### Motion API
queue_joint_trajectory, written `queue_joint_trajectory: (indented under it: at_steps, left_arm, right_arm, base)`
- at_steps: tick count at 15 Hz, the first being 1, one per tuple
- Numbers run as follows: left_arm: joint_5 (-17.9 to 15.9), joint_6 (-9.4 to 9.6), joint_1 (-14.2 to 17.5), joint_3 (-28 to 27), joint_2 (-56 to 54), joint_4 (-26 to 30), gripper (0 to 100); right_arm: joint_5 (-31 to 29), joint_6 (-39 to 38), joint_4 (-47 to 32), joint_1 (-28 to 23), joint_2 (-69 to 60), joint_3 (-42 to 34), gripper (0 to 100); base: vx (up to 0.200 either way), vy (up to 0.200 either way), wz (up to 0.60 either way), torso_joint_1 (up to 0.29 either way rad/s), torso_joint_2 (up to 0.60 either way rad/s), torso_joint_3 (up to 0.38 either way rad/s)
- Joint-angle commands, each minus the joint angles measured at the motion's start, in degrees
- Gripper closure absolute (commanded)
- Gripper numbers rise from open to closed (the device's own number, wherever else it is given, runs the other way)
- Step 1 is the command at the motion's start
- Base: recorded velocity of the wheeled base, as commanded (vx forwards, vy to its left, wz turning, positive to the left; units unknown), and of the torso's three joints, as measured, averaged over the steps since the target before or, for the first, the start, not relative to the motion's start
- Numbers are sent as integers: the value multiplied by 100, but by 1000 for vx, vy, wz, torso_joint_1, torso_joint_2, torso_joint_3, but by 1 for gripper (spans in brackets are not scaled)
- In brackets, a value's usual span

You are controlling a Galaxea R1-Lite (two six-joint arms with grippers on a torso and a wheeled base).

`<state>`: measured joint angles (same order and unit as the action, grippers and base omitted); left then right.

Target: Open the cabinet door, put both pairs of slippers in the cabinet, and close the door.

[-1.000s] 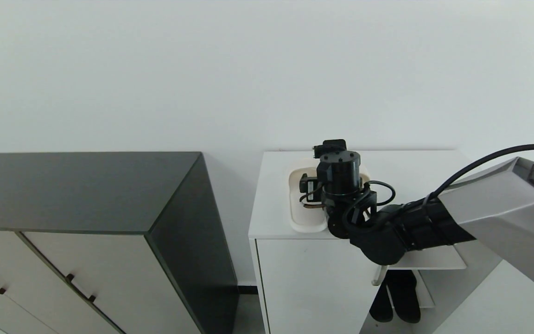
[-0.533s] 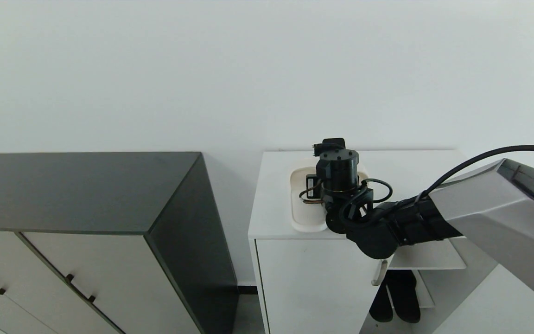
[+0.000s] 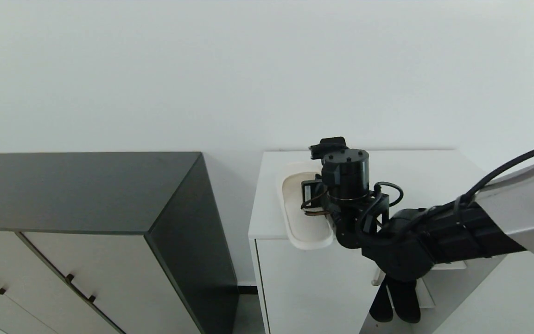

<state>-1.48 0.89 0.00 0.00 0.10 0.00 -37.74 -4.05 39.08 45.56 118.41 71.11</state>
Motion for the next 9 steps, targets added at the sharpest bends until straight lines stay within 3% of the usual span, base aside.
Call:
queue_joint_trajectory:
  at_steps: [1,3,5,9]
  left_arm:
    - [-2,-1,0,0,-1,0,100]
    - [-2,-1,0,0,-1,0,100]
    - [-11,-1,0,0,-1,0,100]
    - [-2,-1,0,0,-1,0,100]
  right_arm:
    - [751,-44,73,129,-1083,-1205,100]
    - [1155,0,416,41,-1689,-2092,100]
    - [1217,36,521,41,-2015,-2479,100]
    - [1313,44,521,41,-2076,-2505,100]
  base:
    - [0,0,0,0,0,0]
    - [0,0,0,0,0,0]
    - [0,0,0,0,0,0]
    - [0,0,0,0,0,0]
